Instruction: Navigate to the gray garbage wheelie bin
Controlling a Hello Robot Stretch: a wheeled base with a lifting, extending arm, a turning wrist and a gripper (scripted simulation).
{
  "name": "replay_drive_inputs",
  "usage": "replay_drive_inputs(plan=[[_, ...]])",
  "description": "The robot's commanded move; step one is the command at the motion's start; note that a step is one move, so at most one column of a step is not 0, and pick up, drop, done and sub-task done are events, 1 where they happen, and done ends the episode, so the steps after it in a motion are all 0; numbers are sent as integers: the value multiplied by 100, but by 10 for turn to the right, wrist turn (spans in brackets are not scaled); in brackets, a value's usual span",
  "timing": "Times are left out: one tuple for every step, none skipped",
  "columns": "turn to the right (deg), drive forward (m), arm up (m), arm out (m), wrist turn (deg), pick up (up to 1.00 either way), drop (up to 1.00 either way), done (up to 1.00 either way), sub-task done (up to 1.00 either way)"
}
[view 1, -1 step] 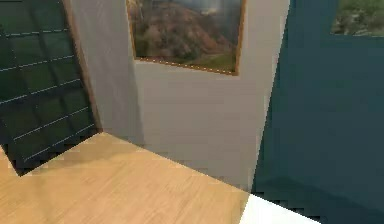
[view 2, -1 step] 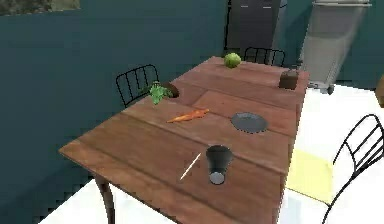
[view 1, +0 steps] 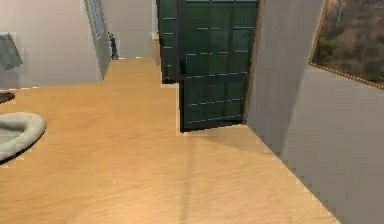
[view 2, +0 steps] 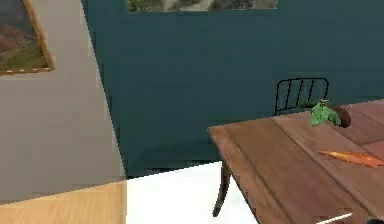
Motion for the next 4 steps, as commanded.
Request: replay_drive_inputs(plan=[[-240,0,0,0,0,0,0,0,0],[0,25,0,0,0,0,0,0,0],[-450,0,0,0,0,0,0,0,0],[-270,0,0,0,0,0,0,0,0]])
